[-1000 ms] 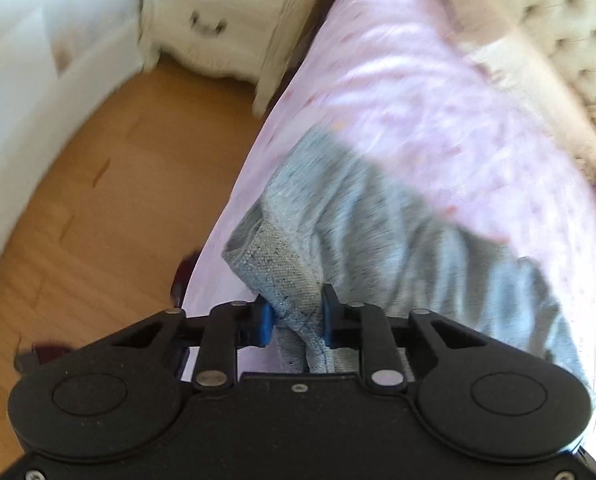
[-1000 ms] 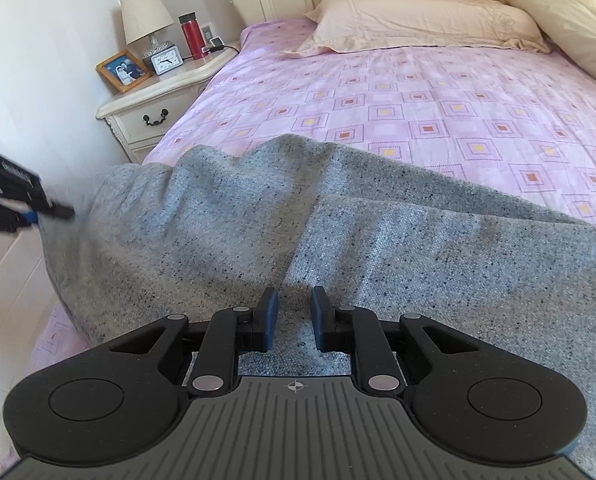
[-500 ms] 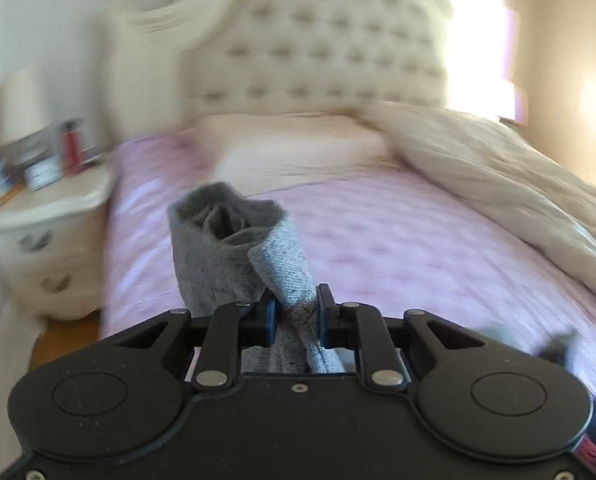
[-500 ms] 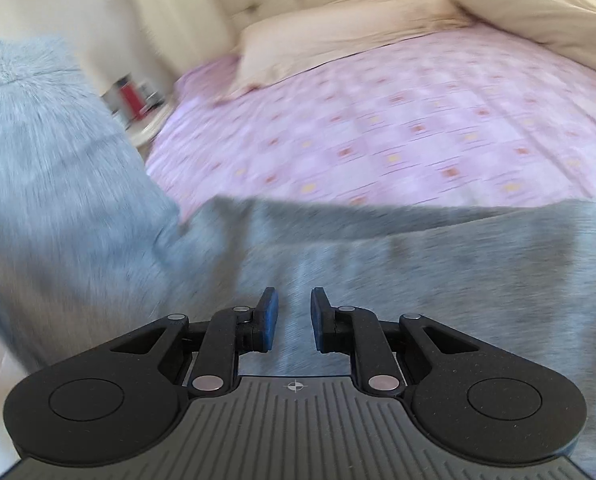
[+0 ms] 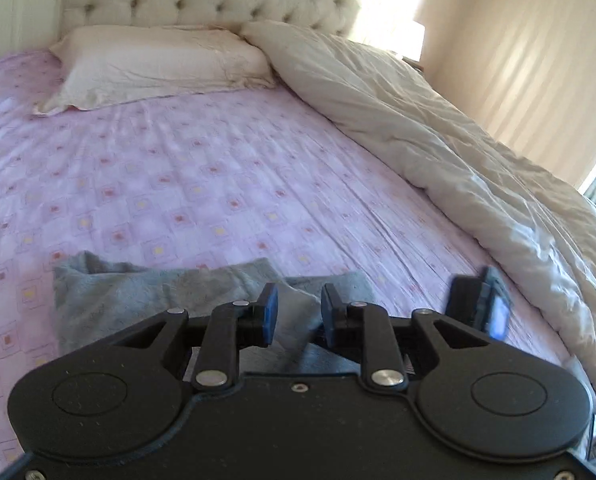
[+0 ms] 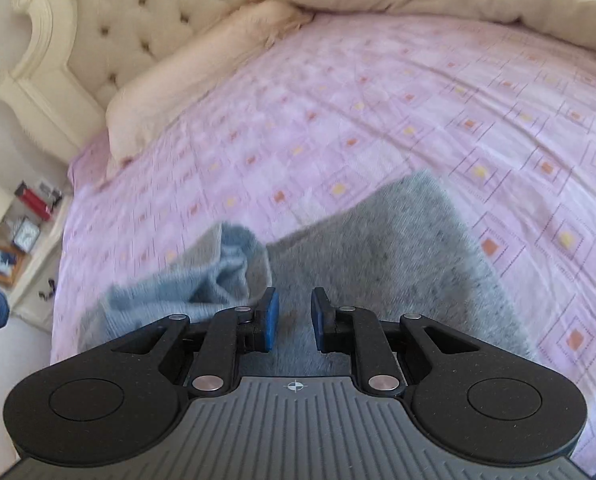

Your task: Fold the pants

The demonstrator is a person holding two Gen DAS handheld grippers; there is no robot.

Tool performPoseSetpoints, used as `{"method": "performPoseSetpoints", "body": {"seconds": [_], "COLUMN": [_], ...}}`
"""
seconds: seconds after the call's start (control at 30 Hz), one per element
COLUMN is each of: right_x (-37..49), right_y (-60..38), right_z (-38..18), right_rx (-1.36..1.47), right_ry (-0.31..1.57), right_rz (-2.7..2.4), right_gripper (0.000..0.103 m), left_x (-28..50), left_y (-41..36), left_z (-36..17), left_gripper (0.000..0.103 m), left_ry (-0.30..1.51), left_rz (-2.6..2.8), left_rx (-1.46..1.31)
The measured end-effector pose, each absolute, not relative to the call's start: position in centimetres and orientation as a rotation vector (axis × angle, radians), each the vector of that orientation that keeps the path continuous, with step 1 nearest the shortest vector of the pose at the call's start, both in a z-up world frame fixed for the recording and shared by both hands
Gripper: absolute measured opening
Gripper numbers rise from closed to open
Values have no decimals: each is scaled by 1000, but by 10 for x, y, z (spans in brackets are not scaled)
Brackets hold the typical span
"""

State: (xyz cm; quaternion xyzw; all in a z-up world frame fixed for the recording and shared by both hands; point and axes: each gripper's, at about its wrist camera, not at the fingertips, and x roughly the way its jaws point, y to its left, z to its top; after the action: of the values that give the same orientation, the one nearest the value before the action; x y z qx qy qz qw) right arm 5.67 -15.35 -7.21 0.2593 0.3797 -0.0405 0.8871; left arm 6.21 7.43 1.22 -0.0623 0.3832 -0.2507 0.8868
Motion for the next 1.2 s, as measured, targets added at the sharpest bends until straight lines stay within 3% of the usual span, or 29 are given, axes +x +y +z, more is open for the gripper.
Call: {"method": "performPoseSetpoints", "body": {"seconds": [0.13, 0.2, 0.27, 0.33, 0.57, 0.8, 0.83, 0.97, 1.0, 1.07, 1.2], "right_x": [48, 43, 47, 52, 64, 61, 61, 64, 63, 57, 38], "right_y": [-169, -175, -175, -169, -141, -143, -143, -133, -131, -125, -118], "right_z": [-66, -62, -63, -66, -85, -83, -82, -80, -77, -60, 4], "right_rx": [624, 651, 659, 667, 546, 592, 599, 581, 565, 531, 477], "right_ry": [654, 615, 613, 661, 853, 888, 904, 958, 948, 916, 801], "right_rz": [-154, -119, -70, -1, 12, 49, 66, 140, 147, 172, 292], "right_gripper": [20, 30, 50, 58, 63, 65, 64, 22, 18, 12, 10], "left_x": [88, 102, 108, 111, 107, 123, 125, 127, 128, 129, 127], "left_y": [106, 124, 142, 156, 146, 178, 184, 205, 208, 213, 219], "left_z": [4, -14, -35, -59, -107, -88, -84, -74, -74, -76, -80], "left_gripper": [37, 39, 39, 39, 43, 43, 43, 42, 42, 42, 42], "left_ry": [835, 907, 986, 1065, 1190, 1163, 1145, 1103, 1101, 1109, 1126], "left_rz": [-324, -206, -152, -170, -230, -201, -179, -99, -85, -76, -69], "left_rx": [-193, -182, -197, -246, -84, -213, -220, -223, -228, -255, -289]}}
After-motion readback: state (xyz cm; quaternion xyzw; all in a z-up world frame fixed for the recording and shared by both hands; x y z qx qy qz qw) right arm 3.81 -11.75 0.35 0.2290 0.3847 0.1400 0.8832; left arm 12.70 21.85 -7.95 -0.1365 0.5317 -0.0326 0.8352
